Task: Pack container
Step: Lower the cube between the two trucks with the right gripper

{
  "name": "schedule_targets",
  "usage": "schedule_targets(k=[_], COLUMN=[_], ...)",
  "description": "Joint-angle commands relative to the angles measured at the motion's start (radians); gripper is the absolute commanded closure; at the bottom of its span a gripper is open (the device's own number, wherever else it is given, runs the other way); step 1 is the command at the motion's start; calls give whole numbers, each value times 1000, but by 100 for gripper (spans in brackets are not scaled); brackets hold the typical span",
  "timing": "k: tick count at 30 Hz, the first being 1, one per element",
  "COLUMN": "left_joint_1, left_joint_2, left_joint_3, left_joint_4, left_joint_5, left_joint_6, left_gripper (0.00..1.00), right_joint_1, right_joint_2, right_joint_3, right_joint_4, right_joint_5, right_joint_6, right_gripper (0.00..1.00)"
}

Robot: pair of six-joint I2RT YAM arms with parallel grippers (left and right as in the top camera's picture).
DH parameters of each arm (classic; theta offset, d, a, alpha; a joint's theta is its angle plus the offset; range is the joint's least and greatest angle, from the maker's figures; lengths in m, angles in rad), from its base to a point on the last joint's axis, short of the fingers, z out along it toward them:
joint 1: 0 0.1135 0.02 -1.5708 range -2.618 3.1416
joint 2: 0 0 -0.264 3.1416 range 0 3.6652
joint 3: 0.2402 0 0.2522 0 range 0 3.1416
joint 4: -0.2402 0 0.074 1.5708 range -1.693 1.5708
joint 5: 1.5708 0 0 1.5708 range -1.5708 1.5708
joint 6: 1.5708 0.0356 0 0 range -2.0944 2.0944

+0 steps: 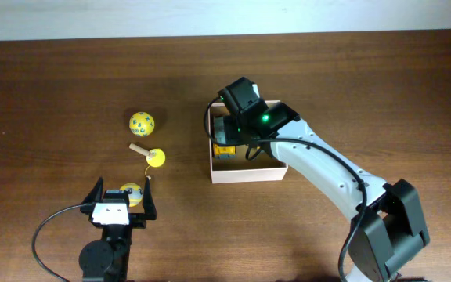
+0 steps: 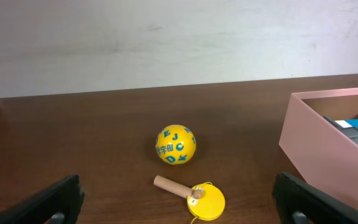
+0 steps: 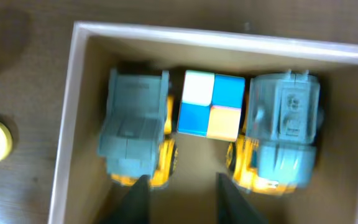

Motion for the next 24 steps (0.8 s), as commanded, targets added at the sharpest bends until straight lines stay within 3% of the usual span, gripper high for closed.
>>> schedule_targets(k=[1, 24], left_joint_1=[6, 6], left_joint_2=[-3, -3], left_joint_3=[-5, -5], left_joint_4=[-1, -1], left_joint_5=[8, 8], left_joint_6=[16, 16], left_gripper=[1, 1], right_joint_1=[7, 4], right_joint_2=[-13, 39], right_joint_3=[3, -47], right_joint_4=[-13, -17], right_joint_5=[2, 2], right_joint_6=[63, 200], right_gripper=[81, 87])
